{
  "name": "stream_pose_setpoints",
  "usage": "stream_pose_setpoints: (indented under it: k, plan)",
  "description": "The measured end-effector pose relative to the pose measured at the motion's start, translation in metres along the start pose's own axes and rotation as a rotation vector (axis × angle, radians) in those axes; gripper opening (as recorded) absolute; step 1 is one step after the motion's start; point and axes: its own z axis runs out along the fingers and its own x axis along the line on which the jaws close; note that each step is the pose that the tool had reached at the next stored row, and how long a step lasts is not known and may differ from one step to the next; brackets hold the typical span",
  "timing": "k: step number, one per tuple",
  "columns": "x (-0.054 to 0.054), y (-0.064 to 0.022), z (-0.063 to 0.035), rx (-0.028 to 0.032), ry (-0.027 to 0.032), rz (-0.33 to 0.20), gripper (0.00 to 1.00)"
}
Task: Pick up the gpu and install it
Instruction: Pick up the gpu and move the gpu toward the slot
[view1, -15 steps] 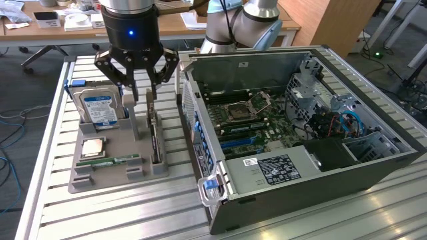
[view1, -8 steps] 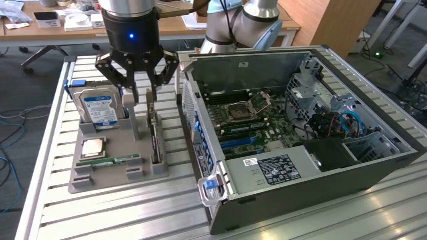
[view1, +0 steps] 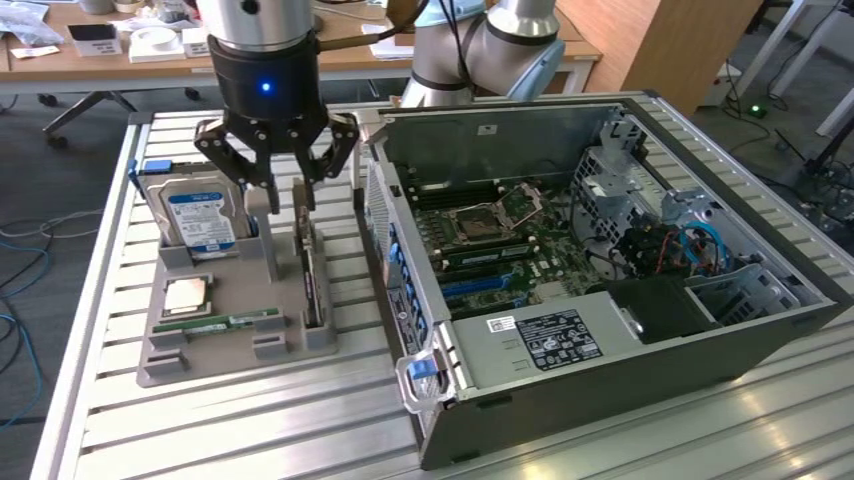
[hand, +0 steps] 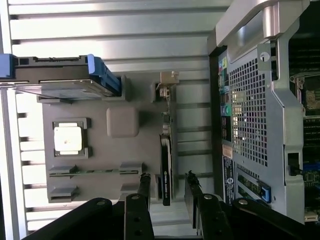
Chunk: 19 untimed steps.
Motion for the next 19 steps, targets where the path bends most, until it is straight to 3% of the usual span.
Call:
stream_pose_setpoints:
  k: [19]
  plan:
    - [0.001, -0.001, 0.026, 0.0, 0.0, 0.0, 0.41]
